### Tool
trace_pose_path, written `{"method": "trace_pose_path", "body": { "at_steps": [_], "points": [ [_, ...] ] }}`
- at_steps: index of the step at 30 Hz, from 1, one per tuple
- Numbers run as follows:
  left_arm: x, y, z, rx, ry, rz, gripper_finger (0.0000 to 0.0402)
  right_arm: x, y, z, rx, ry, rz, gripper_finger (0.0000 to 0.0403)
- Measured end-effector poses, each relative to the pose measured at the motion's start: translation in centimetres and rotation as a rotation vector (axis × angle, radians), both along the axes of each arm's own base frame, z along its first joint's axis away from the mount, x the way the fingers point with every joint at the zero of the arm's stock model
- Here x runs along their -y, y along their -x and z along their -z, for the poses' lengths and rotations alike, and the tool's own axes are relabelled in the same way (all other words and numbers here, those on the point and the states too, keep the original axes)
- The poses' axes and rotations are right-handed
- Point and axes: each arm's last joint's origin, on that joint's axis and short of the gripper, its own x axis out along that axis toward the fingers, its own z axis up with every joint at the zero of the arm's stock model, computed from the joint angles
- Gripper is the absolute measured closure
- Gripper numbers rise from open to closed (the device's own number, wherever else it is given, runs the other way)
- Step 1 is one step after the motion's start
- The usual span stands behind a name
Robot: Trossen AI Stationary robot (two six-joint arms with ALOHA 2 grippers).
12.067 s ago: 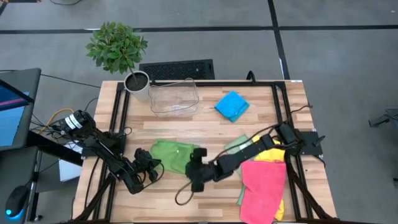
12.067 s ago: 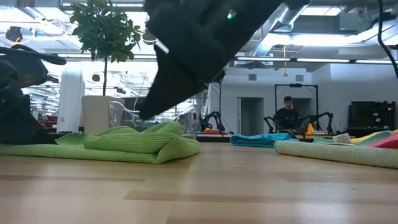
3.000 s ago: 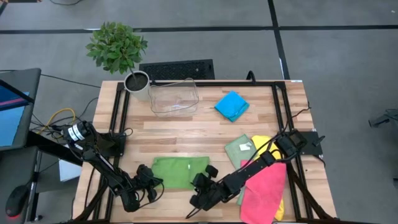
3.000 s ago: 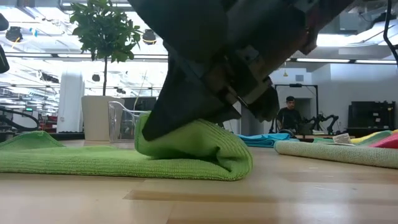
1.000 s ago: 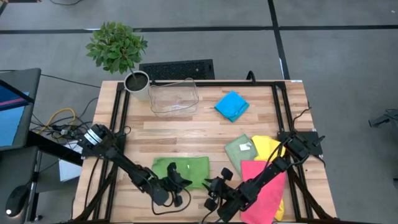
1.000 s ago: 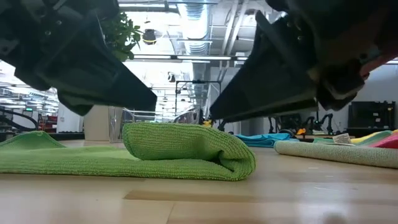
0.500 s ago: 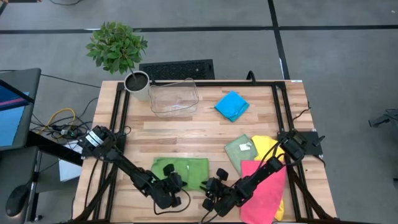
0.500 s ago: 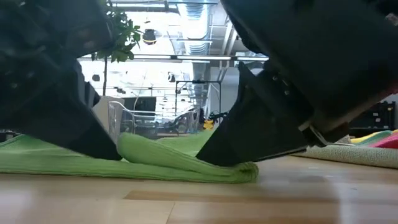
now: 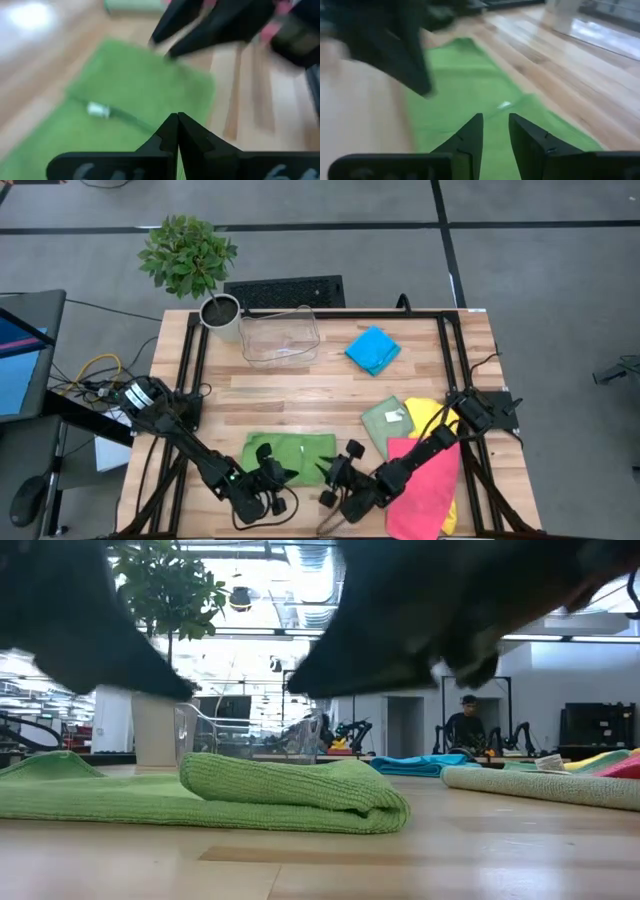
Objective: Fold microfiber towels
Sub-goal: Fold the green microfiber cloth
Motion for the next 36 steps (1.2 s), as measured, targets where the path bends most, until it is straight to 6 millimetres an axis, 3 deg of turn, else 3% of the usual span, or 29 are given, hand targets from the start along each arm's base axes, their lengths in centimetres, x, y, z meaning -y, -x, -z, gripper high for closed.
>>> {"method": "trace_pose_path", "body": {
  "at_steps": [5, 10, 16, 20, 27, 36],
  "points": [
    [0.0, -1.2, -0.1, 0.099, -0.042, -0.029, 0.0401, 2.5, -0.7, 1.2, -0.032, -0.050, 0.045, 0.0285],
    [-0.4, -3.0, 2.4, 0.061, -0.017, 0.041, 0.0401, 4.1, -0.5, 2.5, -0.056, -0.100, 0.068, 0.0285],
    [-1.0, -3.3, 5.4, -0.045, 0.023, 0.044, 0.0401, 4.7, 0.7, 3.8, -0.074, -0.129, 0.068, 0.0285],
    [-1.0, -3.1, 5.7, -0.056, 0.045, 0.024, 0.0401, 4.7, 0.7, 3.9, -0.049, -0.135, 0.081, 0.0285],
    [-0.8, -2.9, 5.7, -0.062, 0.049, 0.036, 0.0401, 4.0, -1.3, 1.5, 0.078, -0.057, -0.025, 0.0285],
    [-0.8, -3.0, 5.6, -0.061, 0.055, 0.040, 0.0401, 8.1, -1.9, 3.3, 0.005, -0.129, 0.011, 0.0285]
  ]
}}
